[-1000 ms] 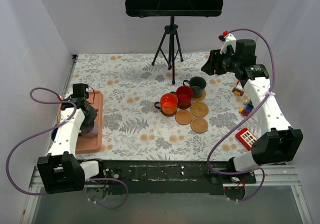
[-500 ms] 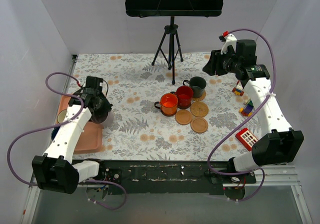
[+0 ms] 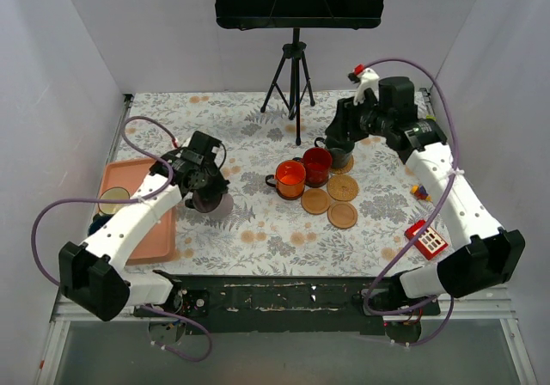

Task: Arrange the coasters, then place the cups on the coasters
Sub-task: Place the cup at the center of the board.

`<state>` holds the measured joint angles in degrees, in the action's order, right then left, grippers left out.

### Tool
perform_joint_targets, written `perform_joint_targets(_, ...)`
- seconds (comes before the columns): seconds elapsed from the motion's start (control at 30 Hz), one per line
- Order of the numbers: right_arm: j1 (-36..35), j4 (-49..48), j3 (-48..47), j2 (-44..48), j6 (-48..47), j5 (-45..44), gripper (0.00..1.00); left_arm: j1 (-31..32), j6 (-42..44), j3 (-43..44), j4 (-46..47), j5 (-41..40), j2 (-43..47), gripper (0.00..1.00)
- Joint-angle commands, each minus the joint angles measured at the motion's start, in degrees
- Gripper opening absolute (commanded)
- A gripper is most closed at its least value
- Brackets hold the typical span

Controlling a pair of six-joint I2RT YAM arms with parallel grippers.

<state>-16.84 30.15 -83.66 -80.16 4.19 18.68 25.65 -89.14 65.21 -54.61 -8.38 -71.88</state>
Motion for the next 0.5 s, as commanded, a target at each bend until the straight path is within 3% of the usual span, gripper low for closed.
perform_joint_targets(0.0, -7.76, -1.76, 2.61, 2.73, 1.96, -4.6, 0.56, 5.89, -7.79, 0.7, 3.37, -2.51, -2.64, 0.0)
perform_joint_targets(0.2, -14.53, -7.37, 10.08, 6.06, 6.88, -7.25, 0.55, 12.93, -13.24, 3.26, 3.89, -4.98, -8.1, 0.0)
perform_joint_targets(0.47, -18.67, -17.12, 23.61, 14.58, 18.65, -10.16, 0.57, 15.74, -23.6, 7.12, 2.15, -6.73, -13.9, 0.0)
